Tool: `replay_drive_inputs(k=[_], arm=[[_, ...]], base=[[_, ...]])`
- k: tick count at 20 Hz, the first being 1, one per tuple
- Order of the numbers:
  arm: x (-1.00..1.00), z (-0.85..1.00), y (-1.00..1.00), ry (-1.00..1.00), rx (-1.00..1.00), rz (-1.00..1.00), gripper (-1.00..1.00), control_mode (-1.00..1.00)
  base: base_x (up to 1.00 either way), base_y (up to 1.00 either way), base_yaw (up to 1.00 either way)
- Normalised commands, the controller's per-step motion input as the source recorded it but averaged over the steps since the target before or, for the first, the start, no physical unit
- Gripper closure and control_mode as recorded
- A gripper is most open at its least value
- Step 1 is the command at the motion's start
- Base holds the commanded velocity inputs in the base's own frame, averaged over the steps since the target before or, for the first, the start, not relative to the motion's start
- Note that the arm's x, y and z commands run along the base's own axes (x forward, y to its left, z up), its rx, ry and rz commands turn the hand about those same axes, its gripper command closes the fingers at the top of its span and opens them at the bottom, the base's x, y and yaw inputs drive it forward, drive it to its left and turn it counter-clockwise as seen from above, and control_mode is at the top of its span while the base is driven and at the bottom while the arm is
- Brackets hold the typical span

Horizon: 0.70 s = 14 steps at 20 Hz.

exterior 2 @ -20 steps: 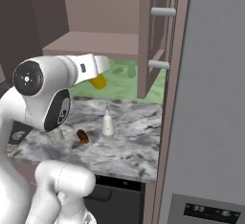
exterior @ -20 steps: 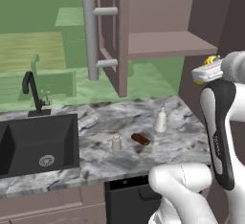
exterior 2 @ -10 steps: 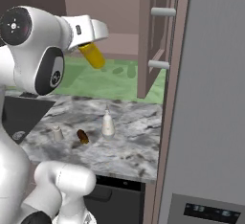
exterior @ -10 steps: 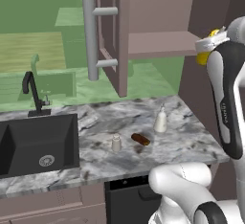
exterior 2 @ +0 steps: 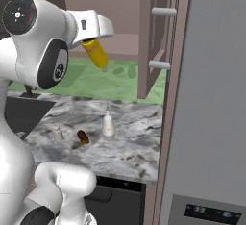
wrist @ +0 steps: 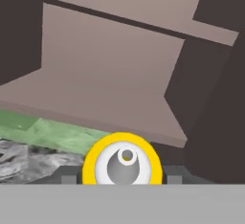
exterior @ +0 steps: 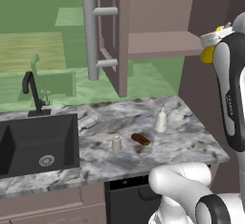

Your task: There are various items on the counter. Only move the condiments/shakers into the cabinet.

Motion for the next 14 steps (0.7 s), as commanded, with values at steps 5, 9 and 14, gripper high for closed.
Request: replay_drive_inputs(k=[5, 9, 14], arm=[[0.1, 0.01, -0.06, -0.02, 0.1, -0.05, 1.0, -1.0], [0.11, 0.0, -0.01, -0.06, 0.14, -0.05, 1.0, -1.0], [0.14, 0.03, 0.0, 0.0, 0.01, -0.02, 1.0, -1.0]], base=[[0.0, 0.0, 0.0], [0.0, 0.0, 0.0], [0.0, 0.0, 0.0]])
